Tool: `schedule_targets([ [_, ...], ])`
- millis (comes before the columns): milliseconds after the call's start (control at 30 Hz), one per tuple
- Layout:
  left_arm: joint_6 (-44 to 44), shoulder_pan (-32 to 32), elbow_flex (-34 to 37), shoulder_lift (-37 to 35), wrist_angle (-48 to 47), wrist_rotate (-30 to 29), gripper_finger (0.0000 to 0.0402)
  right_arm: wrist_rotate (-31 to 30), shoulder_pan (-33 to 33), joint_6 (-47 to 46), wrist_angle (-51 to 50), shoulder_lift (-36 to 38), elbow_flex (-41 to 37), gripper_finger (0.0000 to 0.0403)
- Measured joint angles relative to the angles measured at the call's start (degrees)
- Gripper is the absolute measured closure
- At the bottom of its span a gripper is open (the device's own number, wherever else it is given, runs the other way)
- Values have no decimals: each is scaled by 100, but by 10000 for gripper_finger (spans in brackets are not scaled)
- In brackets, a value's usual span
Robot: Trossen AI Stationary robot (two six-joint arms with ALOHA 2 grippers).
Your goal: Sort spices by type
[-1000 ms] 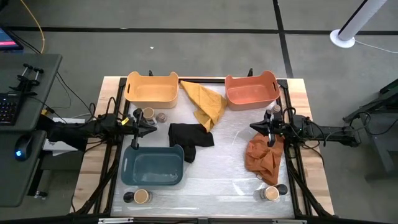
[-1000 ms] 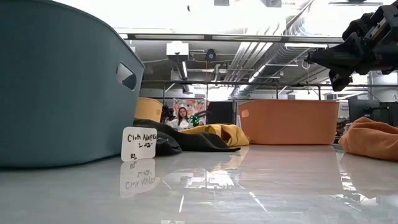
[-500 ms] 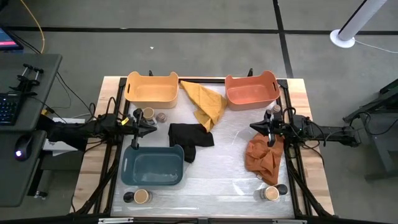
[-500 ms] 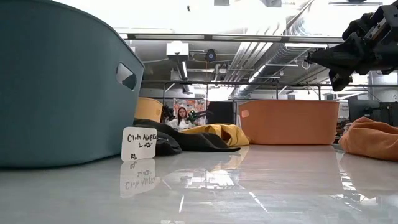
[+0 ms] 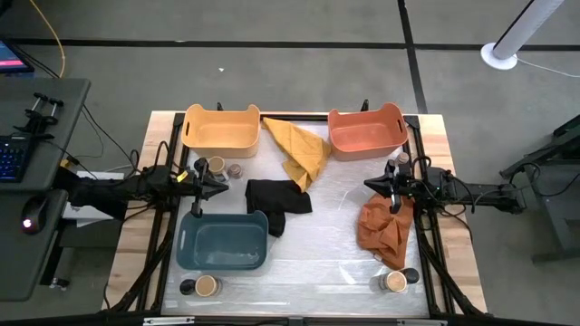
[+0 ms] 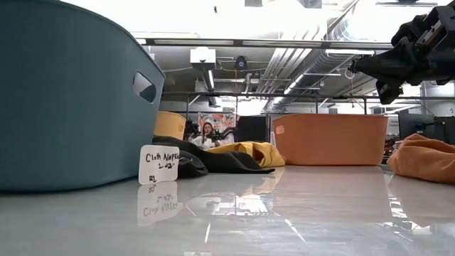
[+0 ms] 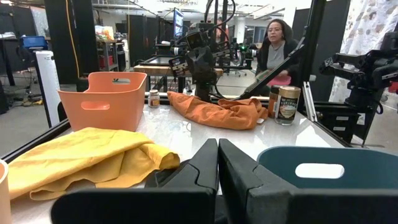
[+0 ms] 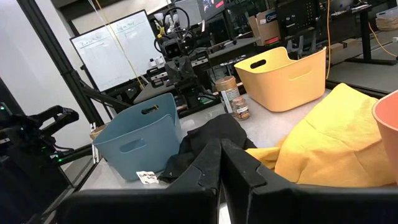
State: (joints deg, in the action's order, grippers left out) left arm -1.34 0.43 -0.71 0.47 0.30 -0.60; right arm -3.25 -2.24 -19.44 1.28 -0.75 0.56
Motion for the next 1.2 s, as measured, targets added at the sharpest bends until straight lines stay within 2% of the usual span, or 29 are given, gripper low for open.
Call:
schedule_targets([
  [500, -3, 0, 2, 0, 51, 0, 401, 0, 0, 0, 0, 1, 0, 400],
  [567, -273, -3, 2, 0, 350, 2, 401, 0, -1, 0, 0, 1, 1, 400],
  [667, -1279, -7, 2, -1, 1088, -35, 401, 2, 0, 0, 0, 0, 0, 400],
  [733, -1593, -7, 2, 0, 1594, -187, 401, 2, 0, 1, 0, 0, 2, 400],
  [933, -1626, -7, 0, 0, 2761, -373, 401, 2, -2, 0, 0, 0, 0, 400],
  [1033, -1335, -7, 0, -2, 3089, -374, 401, 2, -1, 0, 0, 0, 1, 400],
  [1200, -1503, -7, -2, -4, 3601, -578, 401, 2, -2, 0, 0, 0, 0, 400],
])
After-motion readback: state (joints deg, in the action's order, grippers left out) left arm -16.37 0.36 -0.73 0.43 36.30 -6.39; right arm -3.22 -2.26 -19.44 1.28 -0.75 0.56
